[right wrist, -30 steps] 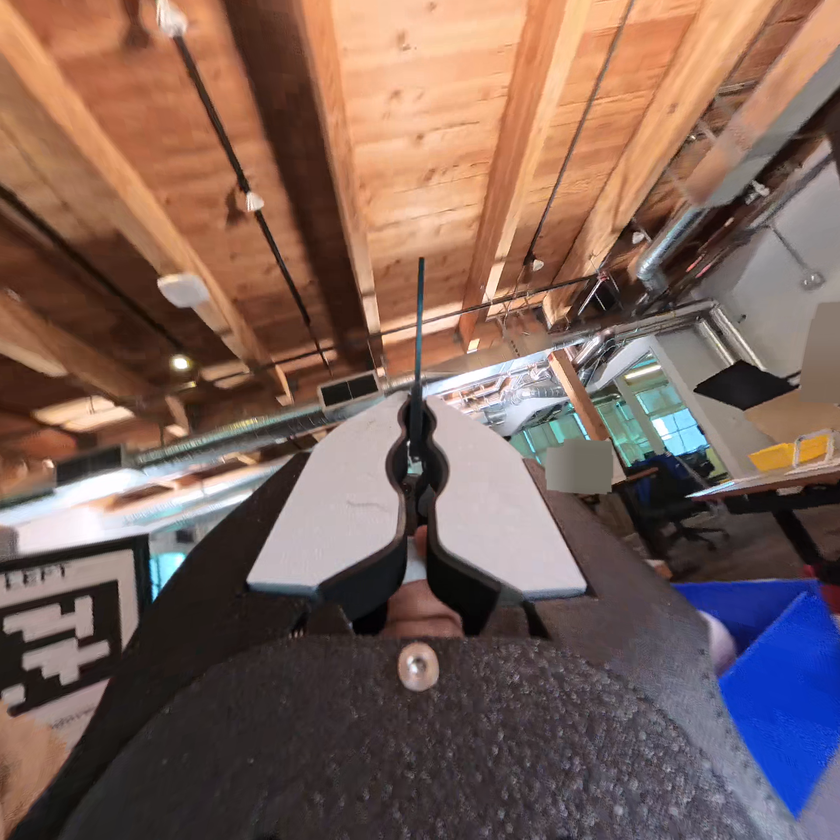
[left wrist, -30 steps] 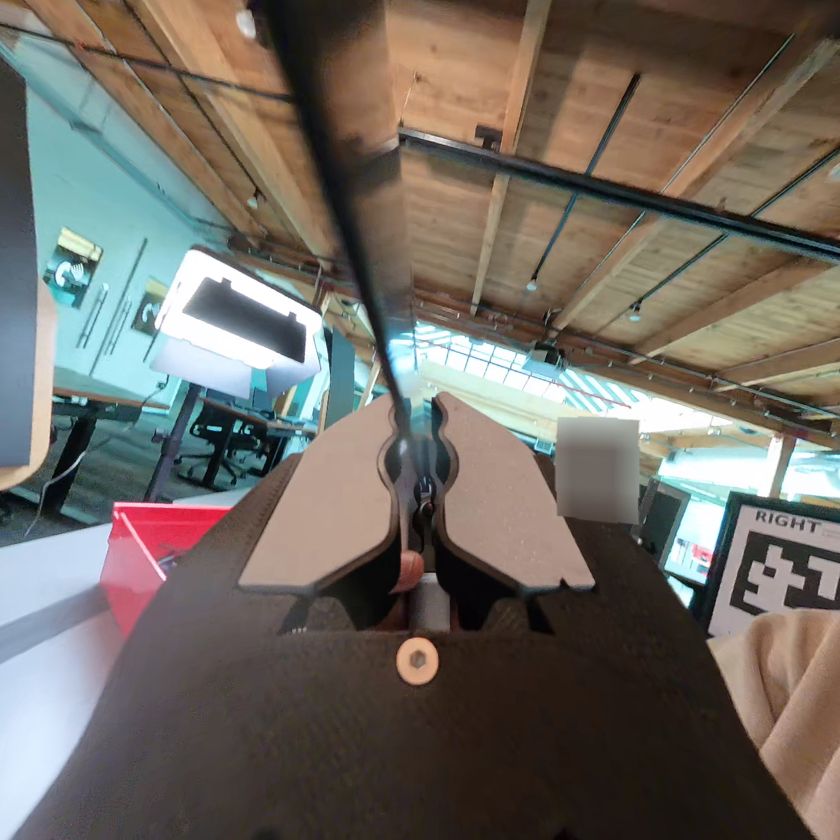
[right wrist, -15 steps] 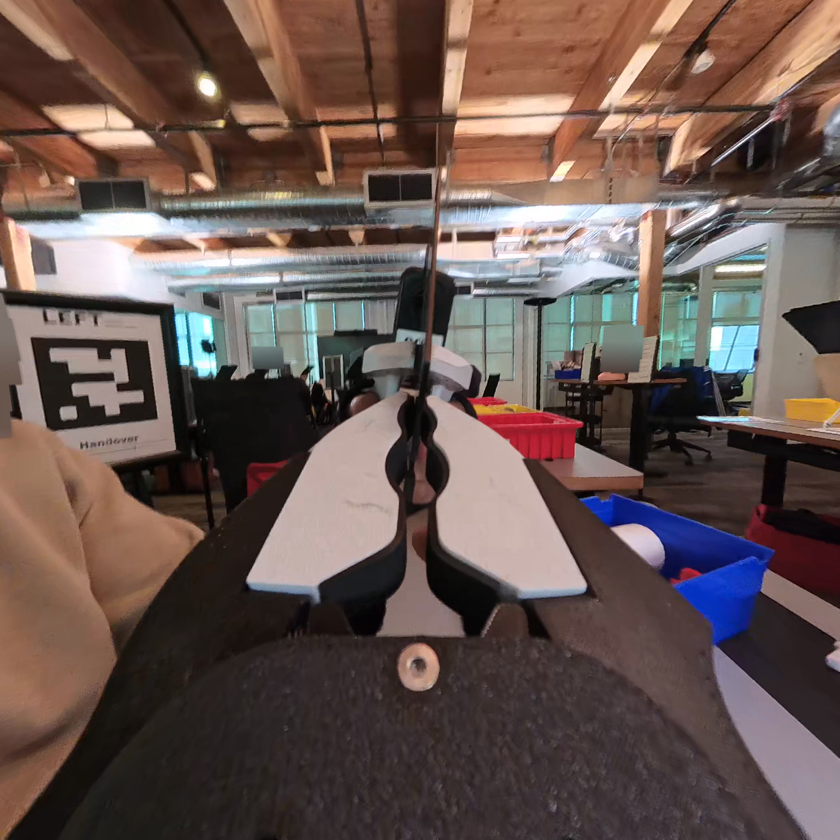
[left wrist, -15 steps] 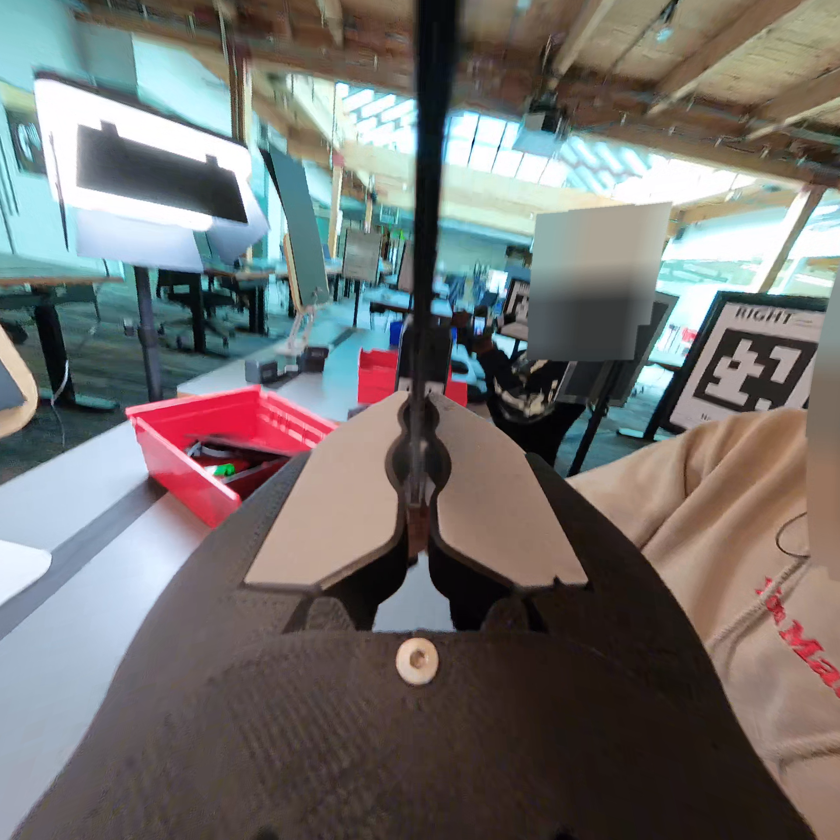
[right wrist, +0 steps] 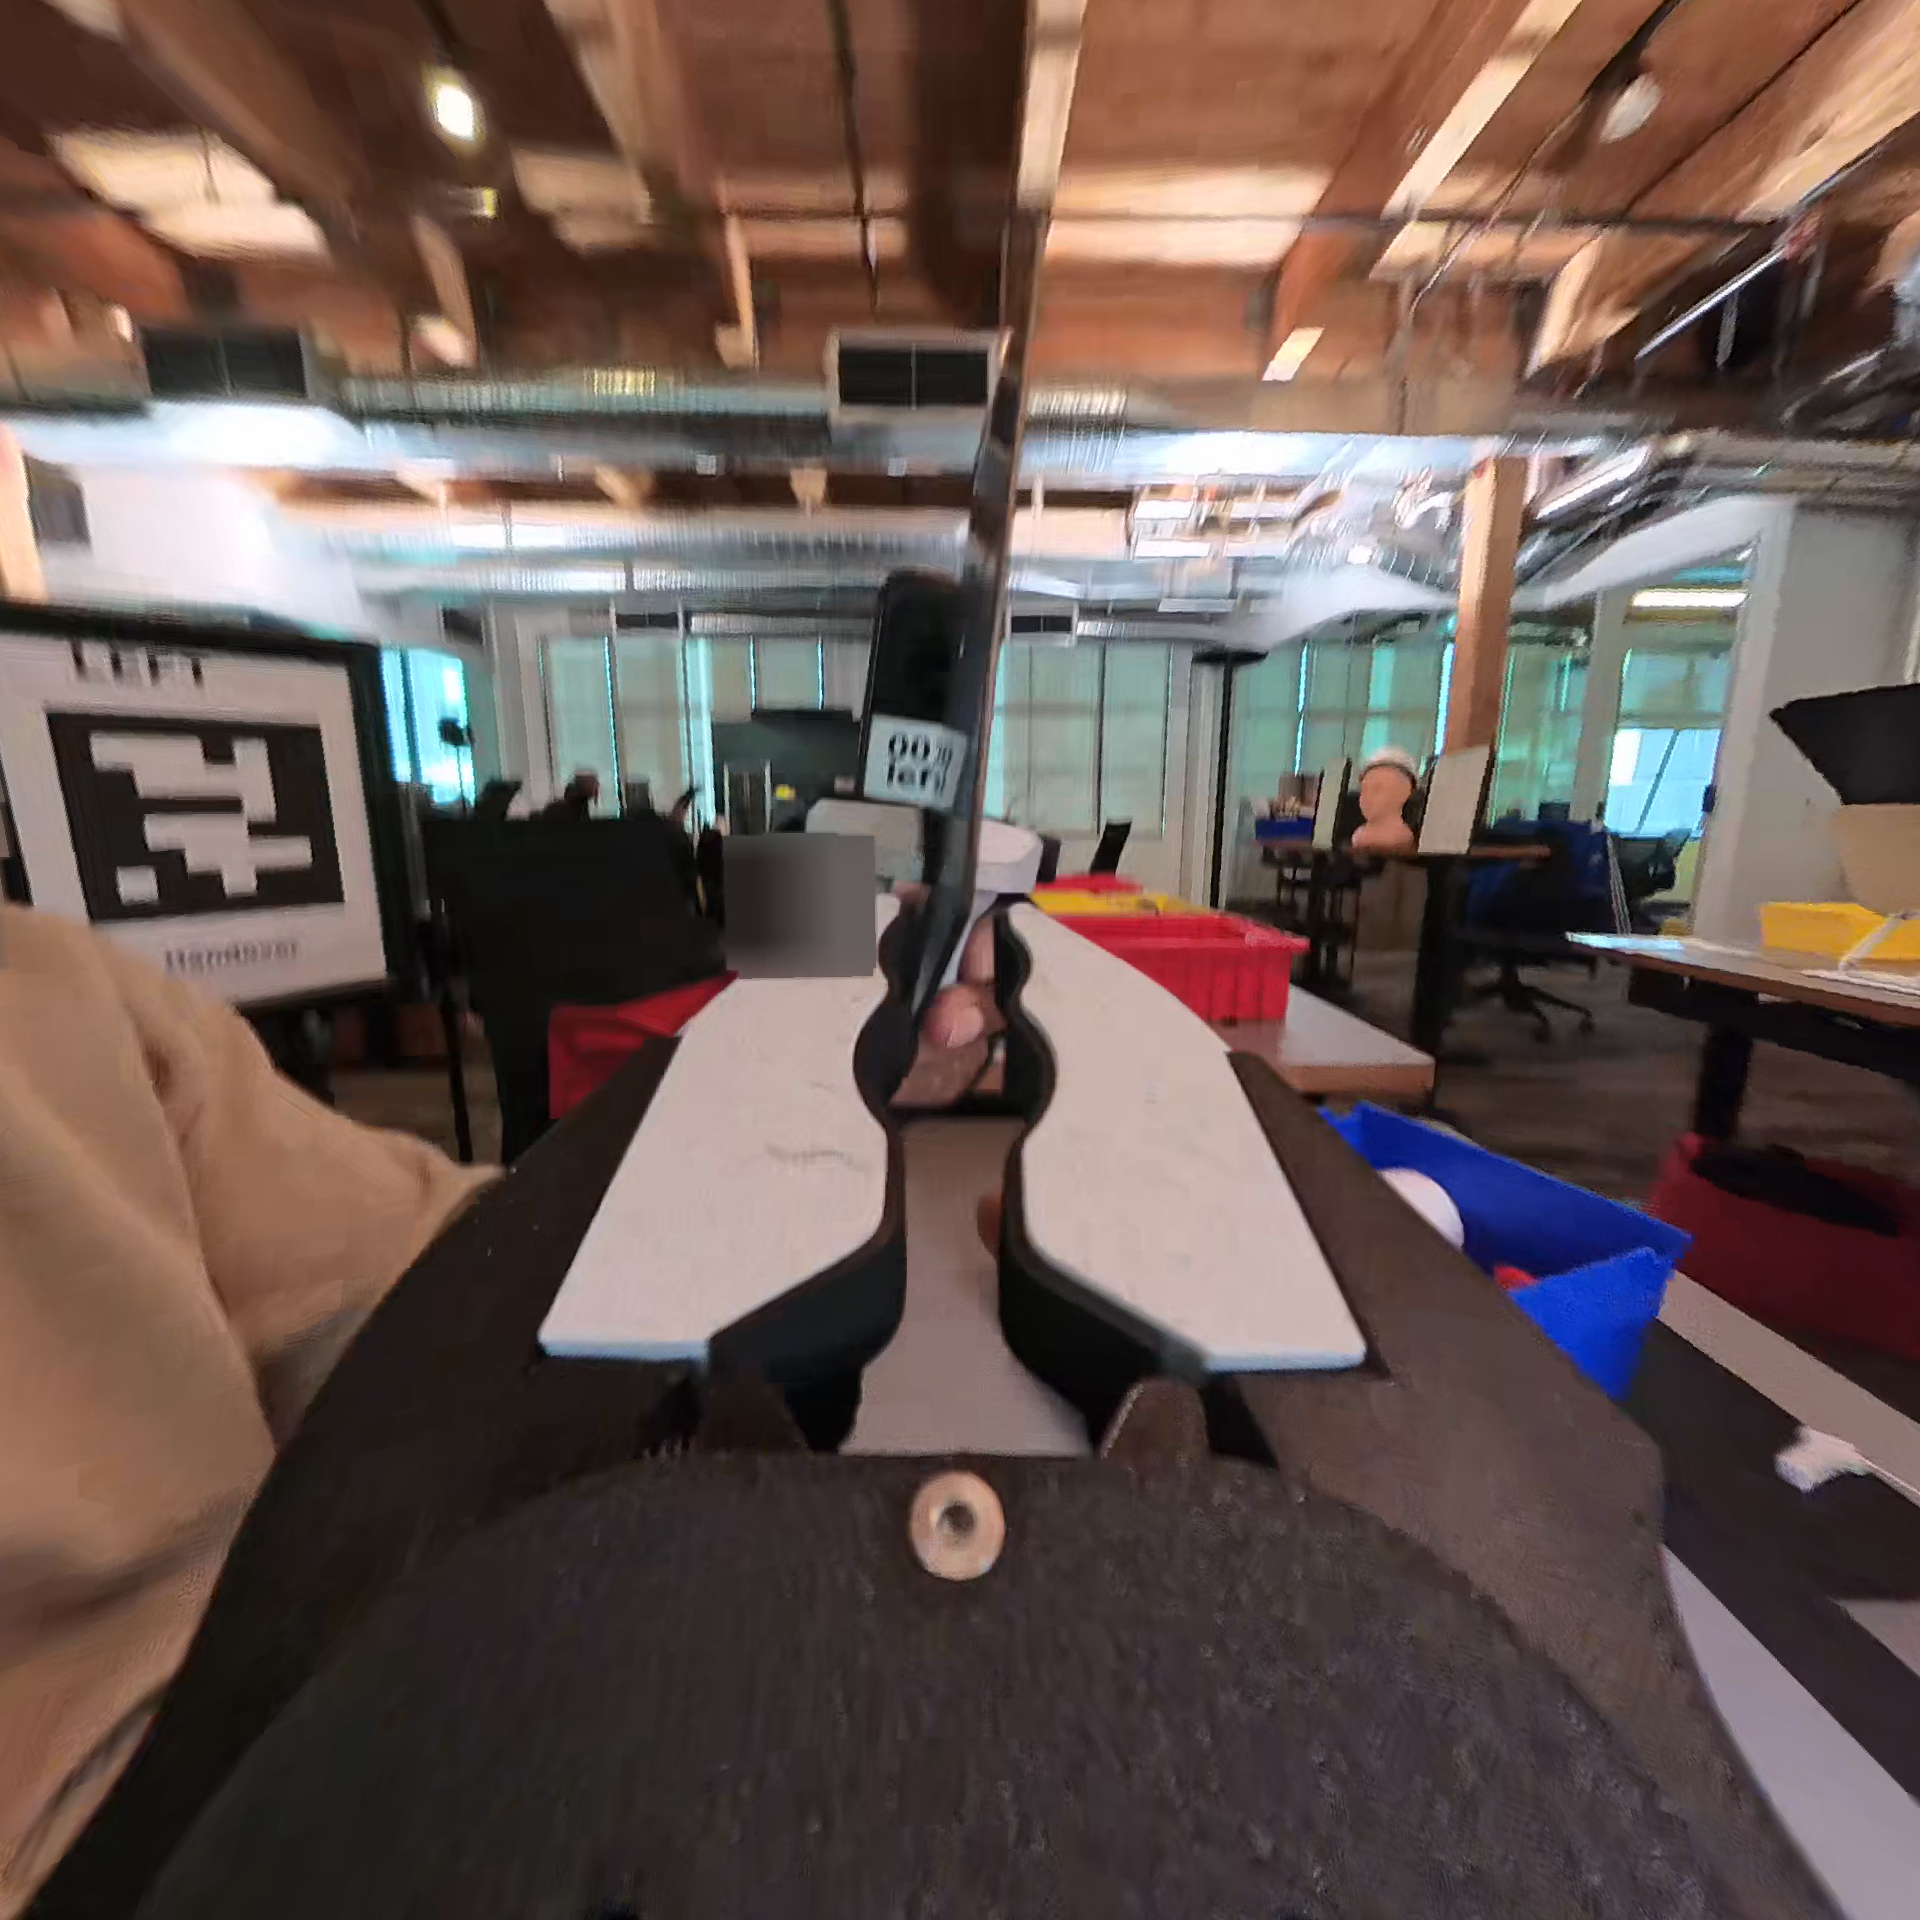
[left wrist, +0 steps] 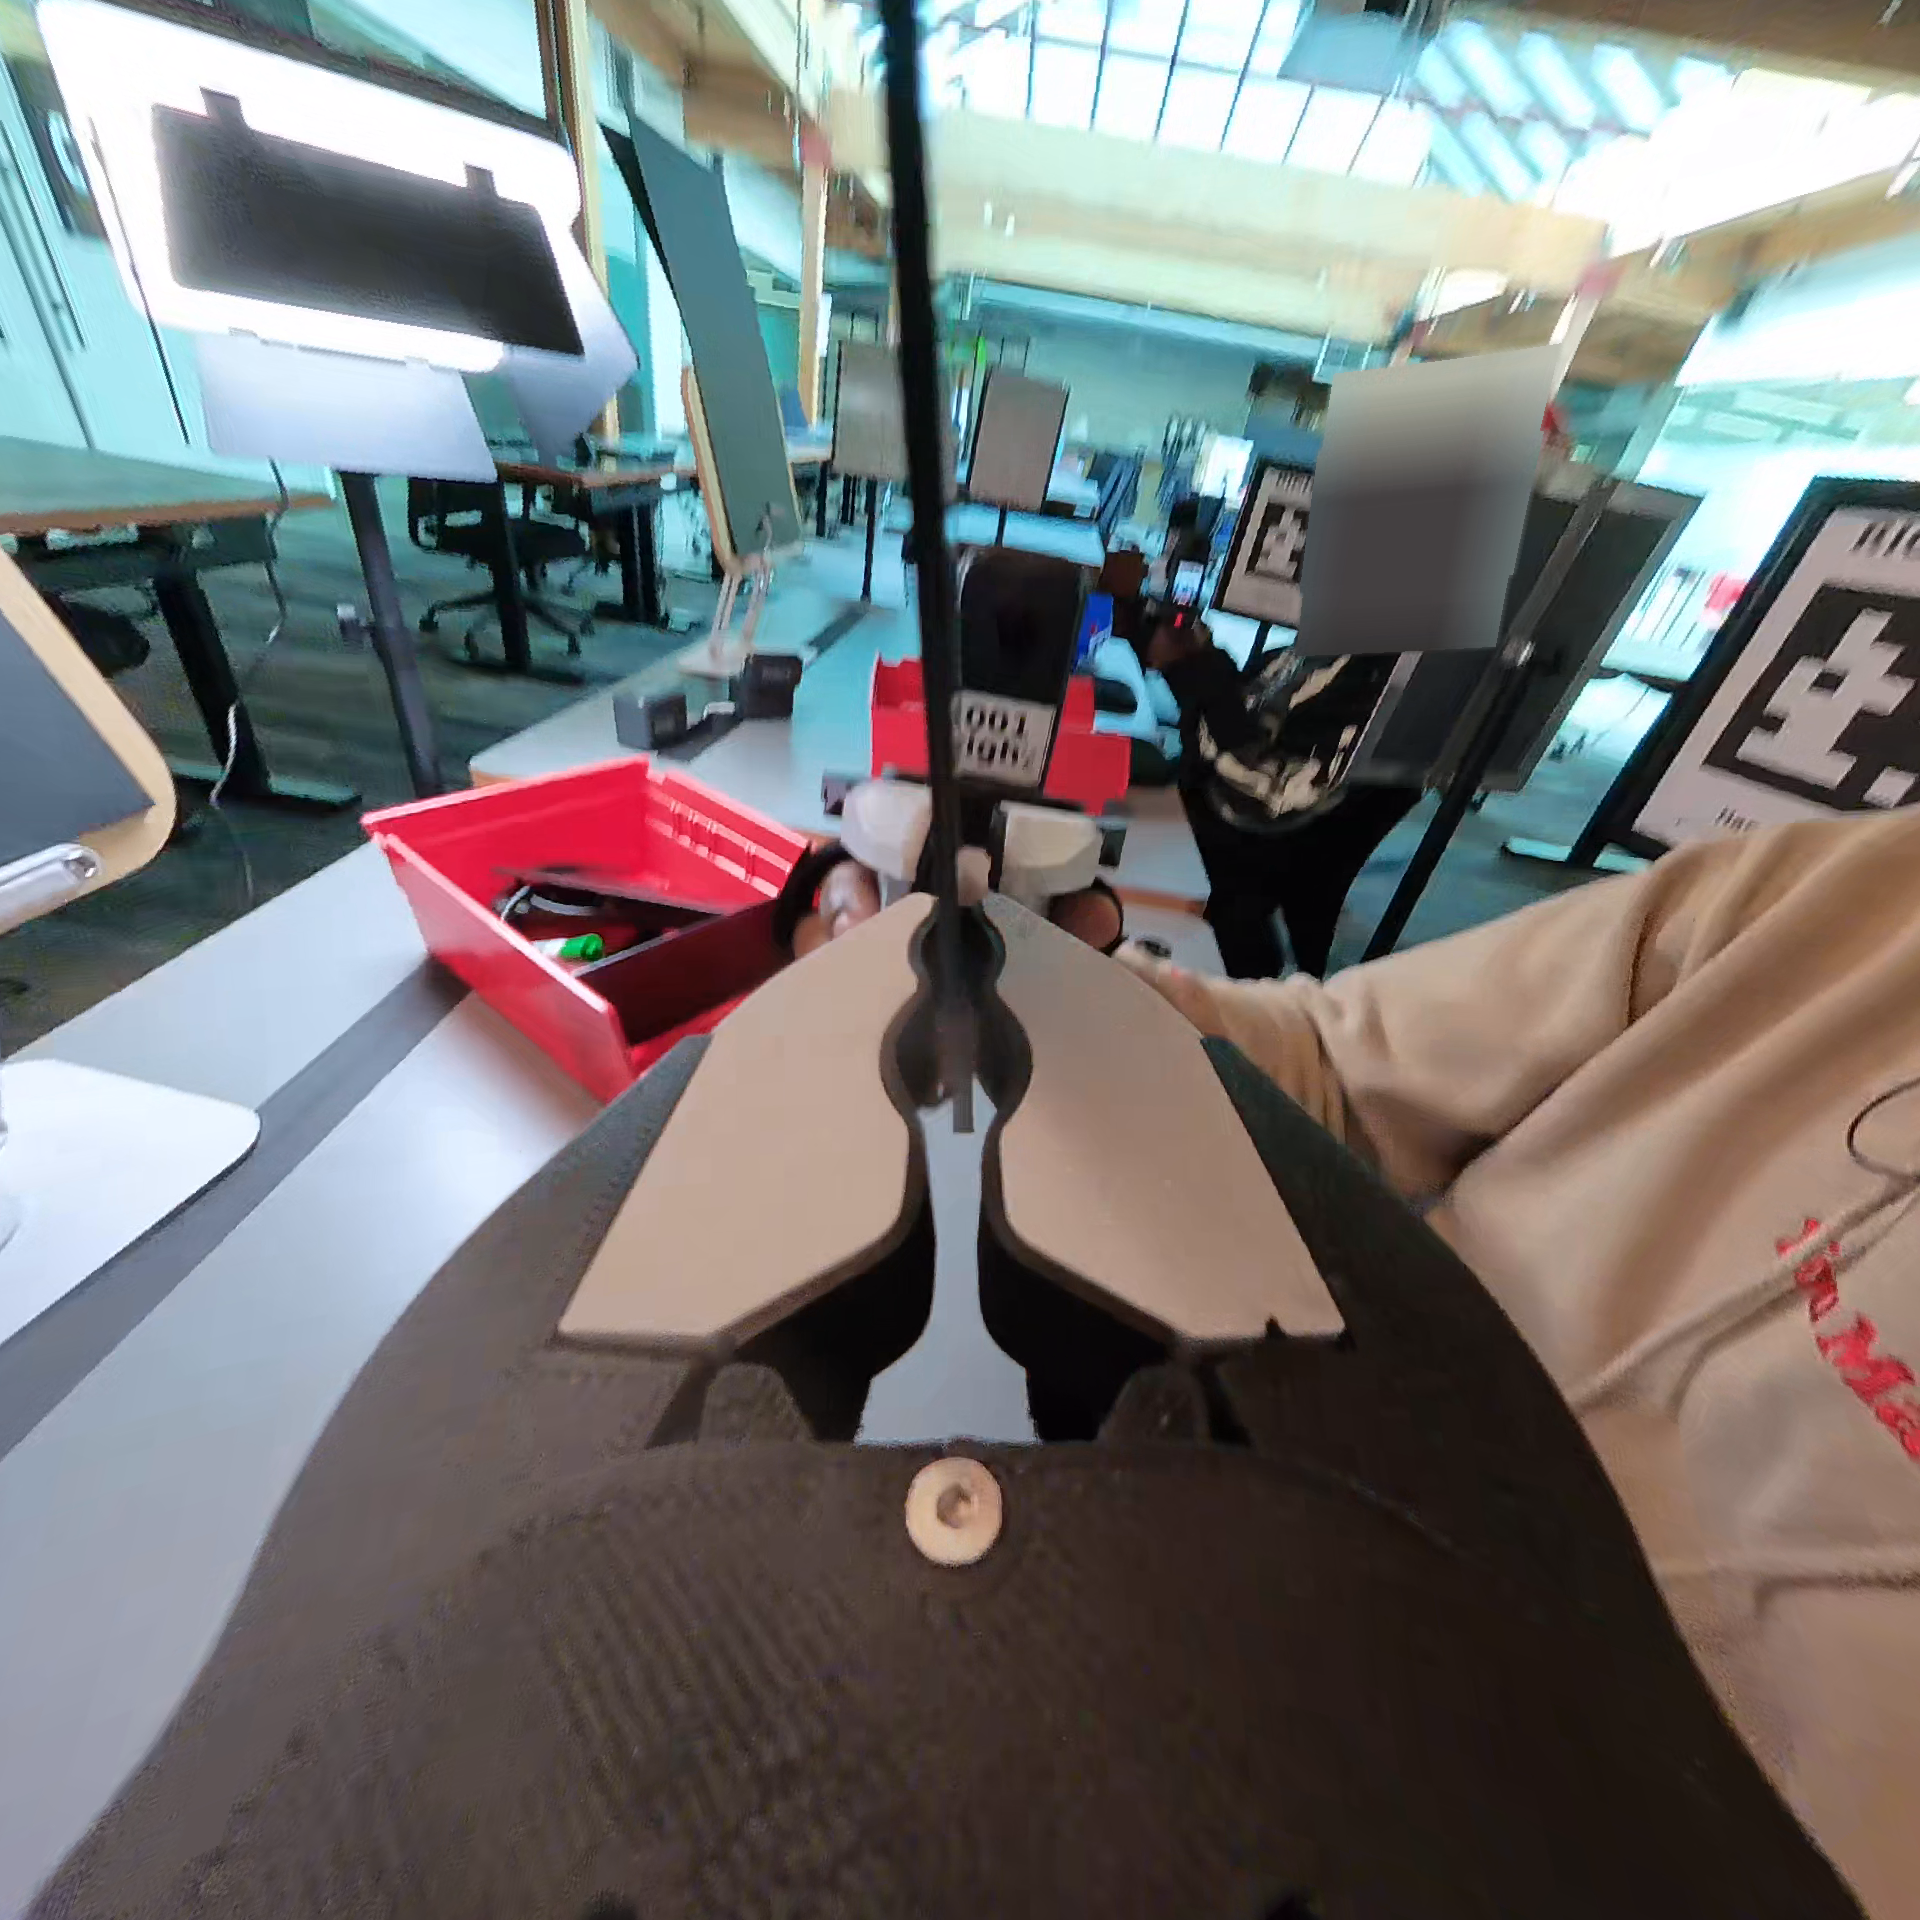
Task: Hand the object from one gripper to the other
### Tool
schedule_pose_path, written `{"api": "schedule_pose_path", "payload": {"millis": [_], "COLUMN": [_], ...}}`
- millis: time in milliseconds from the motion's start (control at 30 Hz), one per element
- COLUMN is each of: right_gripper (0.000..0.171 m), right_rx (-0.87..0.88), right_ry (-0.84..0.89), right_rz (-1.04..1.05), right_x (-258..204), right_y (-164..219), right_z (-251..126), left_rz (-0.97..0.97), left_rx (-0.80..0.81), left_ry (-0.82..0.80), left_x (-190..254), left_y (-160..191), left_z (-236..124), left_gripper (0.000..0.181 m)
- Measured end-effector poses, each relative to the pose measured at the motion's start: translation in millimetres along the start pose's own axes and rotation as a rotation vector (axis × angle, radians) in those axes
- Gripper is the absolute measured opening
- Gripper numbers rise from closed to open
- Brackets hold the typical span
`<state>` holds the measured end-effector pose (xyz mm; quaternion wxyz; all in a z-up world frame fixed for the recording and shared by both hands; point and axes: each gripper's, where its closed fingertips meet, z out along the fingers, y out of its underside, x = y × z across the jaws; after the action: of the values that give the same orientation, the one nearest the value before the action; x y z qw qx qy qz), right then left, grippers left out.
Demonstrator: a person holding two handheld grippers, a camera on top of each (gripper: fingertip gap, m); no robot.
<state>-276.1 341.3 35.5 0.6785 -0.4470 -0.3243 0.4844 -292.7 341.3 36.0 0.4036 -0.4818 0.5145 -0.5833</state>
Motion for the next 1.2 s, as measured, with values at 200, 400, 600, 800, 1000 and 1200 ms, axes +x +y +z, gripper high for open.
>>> {"api": "schedule_pose_path", "payload": {"millis": [200,400,600,800,1000,1200], "right_gripper": [0.001,0.002,0.004,0.005,0.002,0.002], "right_rx": [-0.016,0.336,0.169,-0.079,0.122,0.268], "right_ry": [-0.008,0.003,0.031,-0.003,0.003,-0.002], "right_rz": [-0.002,0.15,0.118,-0.03,-0.012,0.09], "right_x": [-4.6,-0.4,6.8,-5.7,-8.9,-6.2], "right_y": [2.6,-22.1,-5.8,7.6,-13.8,-25.5], "right_z": [3.7,-4.5,0.6,3.3,1.1,-3.3], "left_rz": [0.037,0.103,0.037,0.051,0.131,0.101], "left_rx": [0.01,0.219,0.095,-0.104,0.174,0.24], "left_ry": [0.017,-0.012,-0.012,0.023,0.038,0.05], "left_x": [0.6,-1.6,-4.6,4.7,7.7,9.5], "left_y": [0.1,-13.0,-6.5,16.5,-9.7,-9.1], "left_z": [-1.7,19.7,8.2,3.9,13.1,34.2], "left_gripper": [0.004,0.006,0.001,0.002,0.016,0.003]}}
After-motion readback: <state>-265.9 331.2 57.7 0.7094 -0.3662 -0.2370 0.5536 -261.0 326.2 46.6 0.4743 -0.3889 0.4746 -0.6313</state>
